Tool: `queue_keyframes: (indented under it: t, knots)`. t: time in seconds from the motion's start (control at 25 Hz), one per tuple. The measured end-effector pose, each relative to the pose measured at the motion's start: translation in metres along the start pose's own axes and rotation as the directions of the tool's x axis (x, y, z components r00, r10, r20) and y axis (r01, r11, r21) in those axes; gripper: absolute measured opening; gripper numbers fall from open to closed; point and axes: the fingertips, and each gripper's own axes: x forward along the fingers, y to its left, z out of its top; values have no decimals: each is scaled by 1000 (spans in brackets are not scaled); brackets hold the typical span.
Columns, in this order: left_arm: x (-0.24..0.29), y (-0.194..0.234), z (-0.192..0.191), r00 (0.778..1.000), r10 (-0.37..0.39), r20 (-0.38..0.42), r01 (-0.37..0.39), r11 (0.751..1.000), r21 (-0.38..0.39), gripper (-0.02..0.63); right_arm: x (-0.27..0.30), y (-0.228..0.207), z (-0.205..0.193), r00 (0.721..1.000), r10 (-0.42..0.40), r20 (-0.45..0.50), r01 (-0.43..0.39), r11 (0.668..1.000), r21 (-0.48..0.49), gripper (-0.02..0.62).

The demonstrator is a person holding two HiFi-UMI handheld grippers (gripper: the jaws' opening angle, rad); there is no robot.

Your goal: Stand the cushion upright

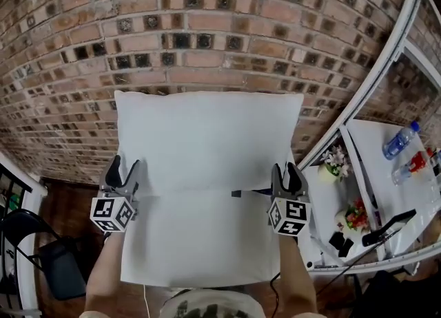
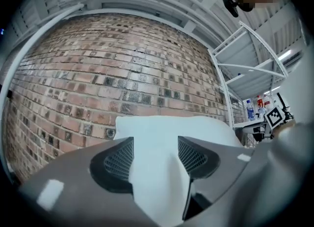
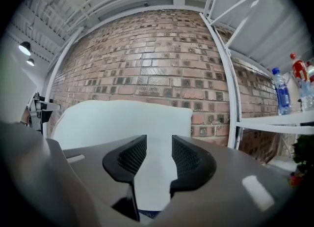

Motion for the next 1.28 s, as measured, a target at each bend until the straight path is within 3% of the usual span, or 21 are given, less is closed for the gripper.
queue_keyframes:
  t: [0.4, 0.84, 1.0, 1.28]
  knots:
    - [-72, -13, 16, 1000, 0, 6, 0, 1000, -11, 262, -64, 57, 8, 994, 105, -13, -105, 994, -12, 146]
    - [-169, -27, 35, 996, 91, 9, -90, 990, -111, 216, -119, 115, 24, 970, 244, 6, -244, 970, -13, 70]
    - [-191, -61, 40, 995, 98, 15, -97, 993, -74, 112, -151, 132, 33, 950, 309, 42, -310, 951, 20, 46]
    - [-233, -154, 36, 999, 33, 17, -31, 997, -72, 109, -222, 122, 22, 930, 363, 60, -366, 929, 56, 37]
